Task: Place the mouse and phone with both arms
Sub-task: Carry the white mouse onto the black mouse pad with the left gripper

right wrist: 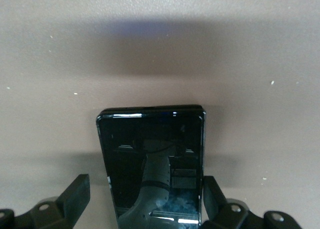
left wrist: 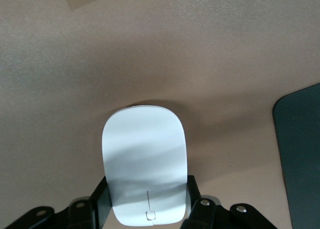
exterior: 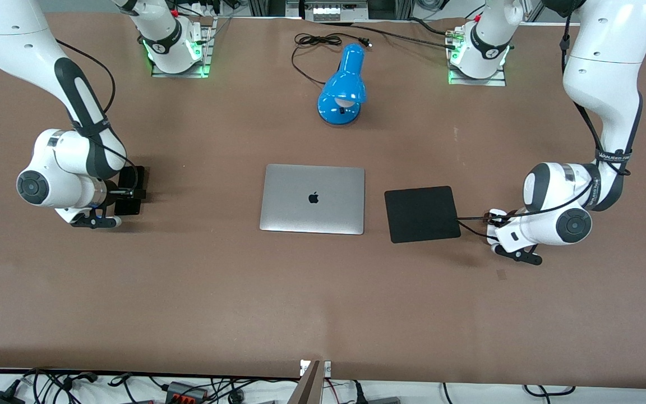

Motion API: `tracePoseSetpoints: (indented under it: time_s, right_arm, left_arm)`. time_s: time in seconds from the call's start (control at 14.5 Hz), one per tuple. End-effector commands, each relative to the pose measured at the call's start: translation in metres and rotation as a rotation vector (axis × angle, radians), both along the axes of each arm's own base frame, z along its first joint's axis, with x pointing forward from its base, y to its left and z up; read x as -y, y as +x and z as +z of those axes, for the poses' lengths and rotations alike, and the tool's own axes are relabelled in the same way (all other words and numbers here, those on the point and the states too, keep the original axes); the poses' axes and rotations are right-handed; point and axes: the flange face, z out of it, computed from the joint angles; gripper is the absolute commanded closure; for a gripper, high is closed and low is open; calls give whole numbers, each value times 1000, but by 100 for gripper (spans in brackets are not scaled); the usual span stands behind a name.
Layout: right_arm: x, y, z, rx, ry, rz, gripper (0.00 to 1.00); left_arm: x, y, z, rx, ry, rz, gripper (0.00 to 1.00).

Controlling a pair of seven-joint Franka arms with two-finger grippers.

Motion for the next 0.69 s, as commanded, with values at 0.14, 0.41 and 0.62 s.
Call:
tracePoseSetpoints:
  time_s: [0.14,0.41,0.62]
  right_arm:
    - [3,-6,-13,-15,11,8,0]
    - [4,-9,-13,-38,8,-13,0]
    - [5,-9,-8,-60,9,-22,68]
  left_arm:
    - [42,1,23,-46,-30,-50,62]
    - [82,-4,33,-97,-6,66,62]
    - [132,-14,35,-111,19,191,61]
